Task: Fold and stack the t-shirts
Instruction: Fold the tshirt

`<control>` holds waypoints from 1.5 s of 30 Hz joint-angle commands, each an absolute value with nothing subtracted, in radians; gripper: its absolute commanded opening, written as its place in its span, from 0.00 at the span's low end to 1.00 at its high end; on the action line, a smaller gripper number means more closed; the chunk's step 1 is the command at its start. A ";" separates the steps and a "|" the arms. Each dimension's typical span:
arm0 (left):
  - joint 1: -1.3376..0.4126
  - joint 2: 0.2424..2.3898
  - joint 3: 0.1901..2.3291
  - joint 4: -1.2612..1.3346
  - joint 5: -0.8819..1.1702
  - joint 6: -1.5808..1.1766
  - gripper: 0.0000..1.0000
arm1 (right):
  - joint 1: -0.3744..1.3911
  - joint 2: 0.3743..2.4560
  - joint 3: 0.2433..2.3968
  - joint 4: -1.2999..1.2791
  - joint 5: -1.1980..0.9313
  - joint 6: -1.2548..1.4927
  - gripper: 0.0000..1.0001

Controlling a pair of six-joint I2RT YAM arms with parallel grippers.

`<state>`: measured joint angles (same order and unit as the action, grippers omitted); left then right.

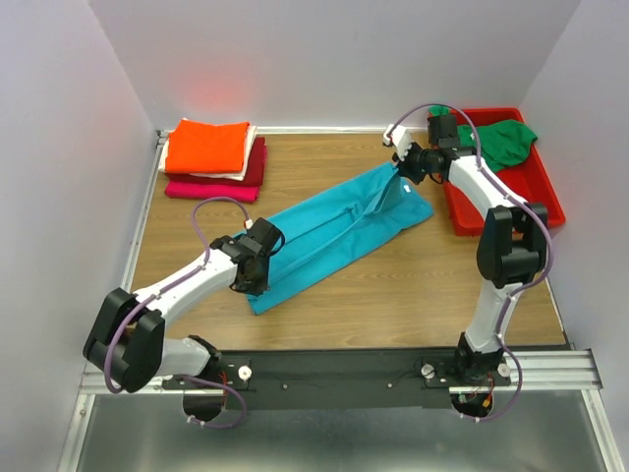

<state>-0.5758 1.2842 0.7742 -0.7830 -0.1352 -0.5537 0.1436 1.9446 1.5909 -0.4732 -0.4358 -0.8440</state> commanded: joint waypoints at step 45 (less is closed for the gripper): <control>-0.555 0.683 1.009 -0.261 -0.396 -0.183 0.85 | 0.845 1.862 1.413 -0.598 -0.496 -0.988 0.78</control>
<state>-0.5625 0.7372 1.0130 -0.3996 -0.3676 -0.2825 0.6491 1.8030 1.4769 -0.5297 -0.6632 -0.8703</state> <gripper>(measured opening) 0.850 0.781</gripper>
